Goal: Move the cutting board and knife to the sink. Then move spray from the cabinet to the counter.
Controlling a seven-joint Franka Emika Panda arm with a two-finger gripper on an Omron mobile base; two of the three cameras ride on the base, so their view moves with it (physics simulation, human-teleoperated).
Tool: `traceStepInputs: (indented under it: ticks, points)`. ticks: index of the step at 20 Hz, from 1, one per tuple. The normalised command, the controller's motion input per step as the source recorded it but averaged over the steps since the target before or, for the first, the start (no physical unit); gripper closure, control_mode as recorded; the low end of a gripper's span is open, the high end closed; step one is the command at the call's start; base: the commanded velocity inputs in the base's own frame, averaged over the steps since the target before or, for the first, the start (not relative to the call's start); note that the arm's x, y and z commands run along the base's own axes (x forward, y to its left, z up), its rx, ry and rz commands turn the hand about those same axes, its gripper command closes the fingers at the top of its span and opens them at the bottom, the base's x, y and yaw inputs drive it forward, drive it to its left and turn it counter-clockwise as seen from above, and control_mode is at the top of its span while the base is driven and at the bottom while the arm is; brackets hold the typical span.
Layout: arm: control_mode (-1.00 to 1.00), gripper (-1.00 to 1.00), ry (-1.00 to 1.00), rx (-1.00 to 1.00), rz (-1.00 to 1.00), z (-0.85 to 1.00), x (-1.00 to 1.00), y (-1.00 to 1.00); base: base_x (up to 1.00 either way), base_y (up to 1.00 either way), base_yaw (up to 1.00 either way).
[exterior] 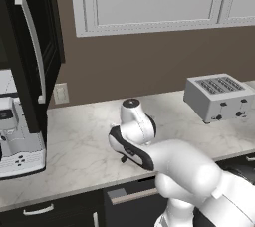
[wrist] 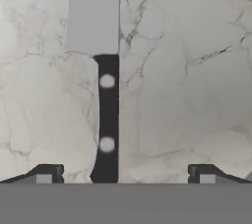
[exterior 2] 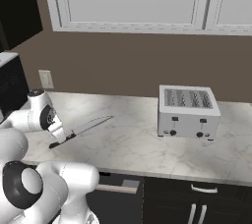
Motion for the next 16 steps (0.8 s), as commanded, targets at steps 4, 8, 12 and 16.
traceStepInputs:
  ticks: [4, 8, 12, 16]
  points:
    - [-1.0, -1.0, 0.0, 0.11, -0.05, -0.21, 0.16, 0.01, 0.0, 0.0, 0.0]
    - [-1.0, -1.0, 0.0, 0.05, -0.04, -0.28, 0.13, 0.09, 0.0, 0.0, 0.0]
    - [-1.0, -1.0, 0.0, 0.03, -0.03, -0.28, 0.13, 0.12, 0.0, 0.0, 0.0]
    - [-1.0, -1.0, 0.0, 0.03, -0.01, -0.25, 0.07, 0.13, 0.0, 0.0, 0.0]
